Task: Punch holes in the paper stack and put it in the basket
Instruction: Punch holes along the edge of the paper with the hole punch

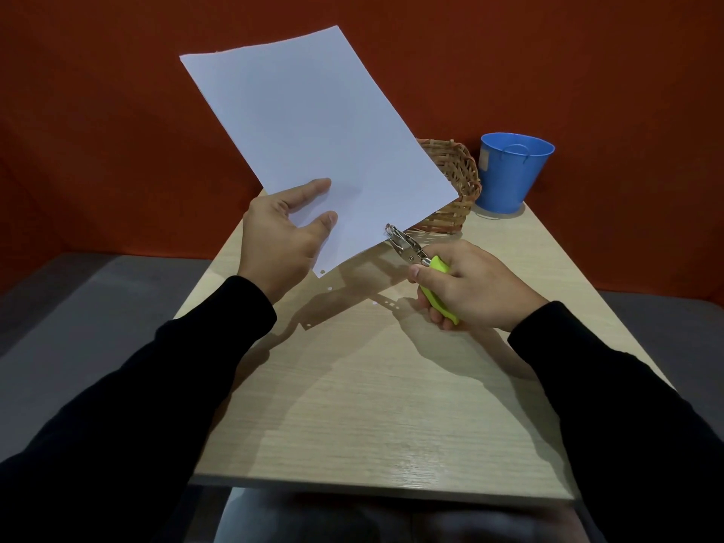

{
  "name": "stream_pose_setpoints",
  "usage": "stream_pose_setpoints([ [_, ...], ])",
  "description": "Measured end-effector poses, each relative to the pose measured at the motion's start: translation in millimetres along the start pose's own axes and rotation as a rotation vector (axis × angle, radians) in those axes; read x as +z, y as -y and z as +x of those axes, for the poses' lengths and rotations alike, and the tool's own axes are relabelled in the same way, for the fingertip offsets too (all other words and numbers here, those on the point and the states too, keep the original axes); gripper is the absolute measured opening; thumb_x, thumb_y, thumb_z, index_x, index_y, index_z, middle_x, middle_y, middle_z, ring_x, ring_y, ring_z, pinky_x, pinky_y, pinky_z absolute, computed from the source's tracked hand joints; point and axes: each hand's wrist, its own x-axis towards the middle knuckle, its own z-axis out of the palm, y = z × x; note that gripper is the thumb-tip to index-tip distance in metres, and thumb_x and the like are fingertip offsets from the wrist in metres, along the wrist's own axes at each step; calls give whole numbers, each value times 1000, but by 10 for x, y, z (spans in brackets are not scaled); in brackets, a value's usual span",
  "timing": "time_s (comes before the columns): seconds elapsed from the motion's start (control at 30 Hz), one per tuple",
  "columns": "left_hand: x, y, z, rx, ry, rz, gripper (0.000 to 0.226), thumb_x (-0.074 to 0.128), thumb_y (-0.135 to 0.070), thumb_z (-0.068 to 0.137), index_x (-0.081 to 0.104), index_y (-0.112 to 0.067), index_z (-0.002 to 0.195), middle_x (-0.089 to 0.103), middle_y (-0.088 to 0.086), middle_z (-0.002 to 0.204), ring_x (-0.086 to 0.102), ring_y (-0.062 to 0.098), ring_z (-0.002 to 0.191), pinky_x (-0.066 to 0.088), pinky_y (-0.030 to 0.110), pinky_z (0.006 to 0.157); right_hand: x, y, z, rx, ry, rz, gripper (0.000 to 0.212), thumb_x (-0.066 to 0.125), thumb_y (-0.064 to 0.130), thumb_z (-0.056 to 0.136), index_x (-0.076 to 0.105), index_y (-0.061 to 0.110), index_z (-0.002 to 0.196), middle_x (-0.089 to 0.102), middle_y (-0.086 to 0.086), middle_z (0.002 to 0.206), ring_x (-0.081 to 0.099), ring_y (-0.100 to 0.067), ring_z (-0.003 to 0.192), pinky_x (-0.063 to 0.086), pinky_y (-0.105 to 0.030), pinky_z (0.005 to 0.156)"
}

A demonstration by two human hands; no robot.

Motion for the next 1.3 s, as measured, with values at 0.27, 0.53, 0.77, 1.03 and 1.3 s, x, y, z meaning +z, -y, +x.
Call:
stream_pose_setpoints([
  [0.27,4,23,-4,-3,0,6,41,77,-15,89,70,-17,130,68,-11,130,58,-9,124,39,8,108,2,-24,4,-3,13,29,27,57,27,105,62,11,83,73,-11,71,69,-24,53,60,-43,50],
  [0.53,1,17,-4,0,4,4,41,77,-14,89,70,-15,130,68,-7,132,58,-6,125,40,9,108,-2,-14,-8,8,14,32,27,57,27,105,62,12,83,72,-8,70,69,-23,53,59,-42,50],
  [0.77,6,17,-16,-15,12,-10,41,76,-14,90,69,-15,131,67,-10,133,58,-7,125,40,10,109,10,-10,-3,2,-19,11,30,55,26,106,58,14,79,65,-6,62,59,-15,40,46,-27,39],
  [1.03,23,53,-28,-30,35,24,41,76,-17,90,69,-17,131,68,-8,134,58,-3,127,41,19,113,-29,-59,24,68,108,81,24,56,24,105,63,11,85,74,-24,79,68,-28,56,56,-41,54],
  [1.3,55,65,-32,-39,-1,-4,42,76,-16,90,69,-16,131,68,-8,132,59,-5,123,39,0,97,-56,-102,50,91,121,211,21,60,19,104,64,5,90,73,-30,94,69,-34,70,55,-48,67],
])
